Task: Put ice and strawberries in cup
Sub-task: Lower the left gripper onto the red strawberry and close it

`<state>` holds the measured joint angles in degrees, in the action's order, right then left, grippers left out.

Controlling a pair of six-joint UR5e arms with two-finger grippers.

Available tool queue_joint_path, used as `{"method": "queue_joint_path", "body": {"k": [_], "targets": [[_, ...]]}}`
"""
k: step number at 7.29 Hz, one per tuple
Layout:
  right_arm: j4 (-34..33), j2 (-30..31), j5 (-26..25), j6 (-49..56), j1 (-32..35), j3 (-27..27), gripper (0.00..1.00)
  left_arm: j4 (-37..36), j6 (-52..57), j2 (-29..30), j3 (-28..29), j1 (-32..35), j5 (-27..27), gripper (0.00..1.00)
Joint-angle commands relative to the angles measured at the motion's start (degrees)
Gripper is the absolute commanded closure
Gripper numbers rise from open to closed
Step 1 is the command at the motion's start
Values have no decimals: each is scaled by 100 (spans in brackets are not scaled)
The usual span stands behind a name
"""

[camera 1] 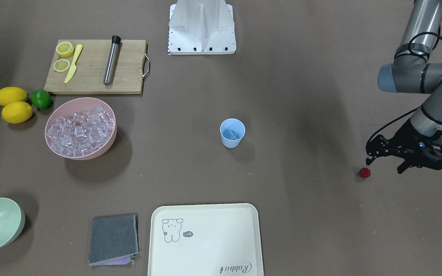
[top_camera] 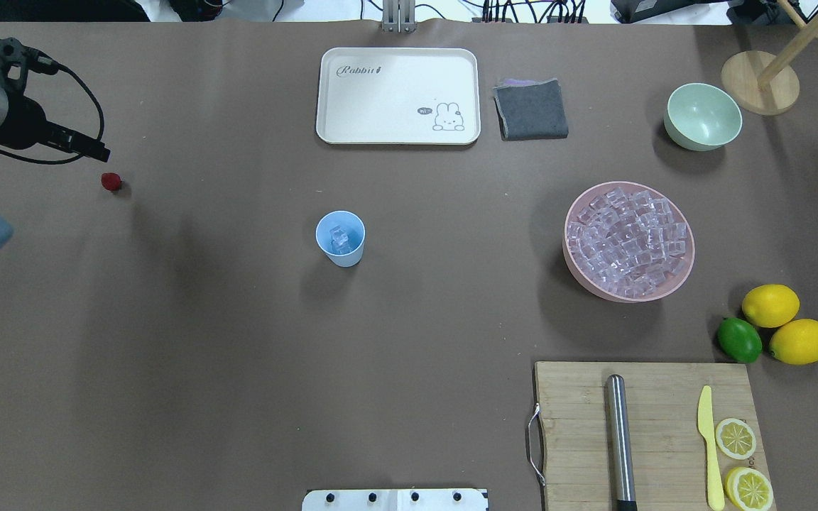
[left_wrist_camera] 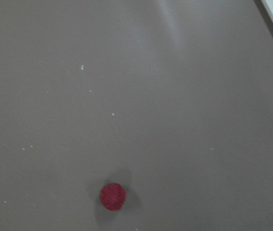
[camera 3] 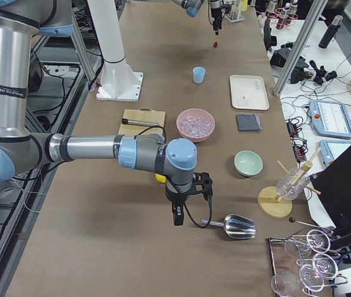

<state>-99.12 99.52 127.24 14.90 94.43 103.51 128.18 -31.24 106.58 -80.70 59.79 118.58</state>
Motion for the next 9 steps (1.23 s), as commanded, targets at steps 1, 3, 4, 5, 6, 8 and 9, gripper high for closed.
{"method": "queue_joint_path", "body": {"k": [1, 3, 4, 5, 6, 8, 9], "targets": [[42, 6, 29, 4, 5, -24, 1, 529, 21, 99, 518, -327, -433, 1], [51, -11, 29, 4, 5, -77, 1, 779, 22, 143, 845, -389, -511, 1], [51, -11, 29, 4, 5, -77, 1, 787, 13, 143, 855, -415, -529, 1], [51, -11, 29, 4, 5, -77, 1, 788, 4, 126, 820, -424, -521, 2], [51, -11, 29, 4, 5, -77, 1, 866, 4, 126, 811, -433, -521, 13], [51, -11, 29, 4, 5, -77, 1, 902, 13, 91, 846, -451, -521, 34], [51, -11, 29, 4, 5, -77, 1, 902, 13, 73, 855, -459, -521, 34]]}}
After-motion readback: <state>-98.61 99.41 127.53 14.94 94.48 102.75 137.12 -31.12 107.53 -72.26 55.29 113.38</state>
